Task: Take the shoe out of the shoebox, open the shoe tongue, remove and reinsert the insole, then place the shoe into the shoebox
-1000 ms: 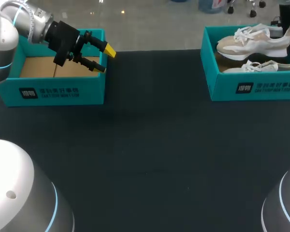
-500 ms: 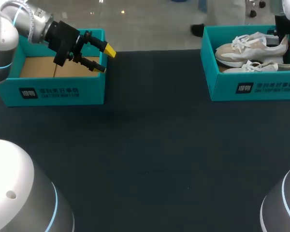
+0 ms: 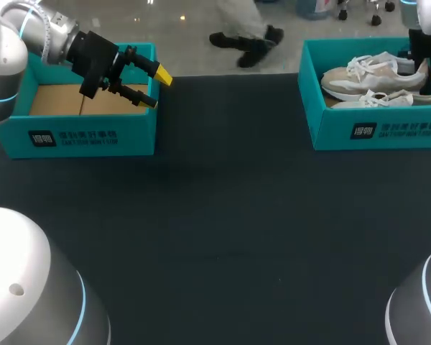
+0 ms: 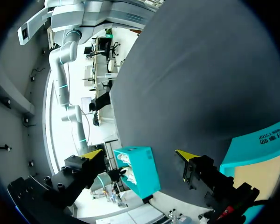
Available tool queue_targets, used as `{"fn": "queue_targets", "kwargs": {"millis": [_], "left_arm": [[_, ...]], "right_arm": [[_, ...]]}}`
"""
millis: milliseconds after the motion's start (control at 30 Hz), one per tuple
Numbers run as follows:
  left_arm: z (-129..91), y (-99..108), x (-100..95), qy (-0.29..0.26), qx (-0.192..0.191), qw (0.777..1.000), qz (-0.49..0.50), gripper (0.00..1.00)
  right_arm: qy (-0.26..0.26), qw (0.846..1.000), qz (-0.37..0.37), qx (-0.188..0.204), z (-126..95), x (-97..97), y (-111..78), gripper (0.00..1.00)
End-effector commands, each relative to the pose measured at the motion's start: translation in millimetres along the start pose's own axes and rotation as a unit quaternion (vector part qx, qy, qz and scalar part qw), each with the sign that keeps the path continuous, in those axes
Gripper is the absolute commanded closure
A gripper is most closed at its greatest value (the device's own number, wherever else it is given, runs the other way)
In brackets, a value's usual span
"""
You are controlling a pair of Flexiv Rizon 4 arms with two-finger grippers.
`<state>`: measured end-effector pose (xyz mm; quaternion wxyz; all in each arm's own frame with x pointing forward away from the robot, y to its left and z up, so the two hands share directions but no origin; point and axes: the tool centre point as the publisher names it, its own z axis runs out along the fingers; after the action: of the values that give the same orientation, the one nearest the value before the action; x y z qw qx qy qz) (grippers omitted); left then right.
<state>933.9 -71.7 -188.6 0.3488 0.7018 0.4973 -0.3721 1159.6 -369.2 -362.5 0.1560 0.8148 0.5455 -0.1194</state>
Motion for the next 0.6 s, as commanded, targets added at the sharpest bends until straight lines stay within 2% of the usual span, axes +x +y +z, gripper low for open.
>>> {"fn": "queue_targets", "kwargs": {"millis": [33, 267, 600], "left_arm": [[0, 0, -0.2, 0.001, 0.0, 1.0, 0.0, 0.0], [0, 0, -0.2, 0.001, 0.0, 1.0, 0.0, 0.0], [0, 0, -0.2, 0.001, 0.0, 1.0, 0.0, 0.0]], "right_arm": [[0.008, 1.0, 0.005, 0.013, -2, -3.6, 9.8, 0.0], [0.057, 0.998, 0.012, 0.013, -33, -19.7, -2.1, 0.0], [0.114, 0.993, 0.0, -0.01, -83, -28.2, -37.2, 0.0]]}}
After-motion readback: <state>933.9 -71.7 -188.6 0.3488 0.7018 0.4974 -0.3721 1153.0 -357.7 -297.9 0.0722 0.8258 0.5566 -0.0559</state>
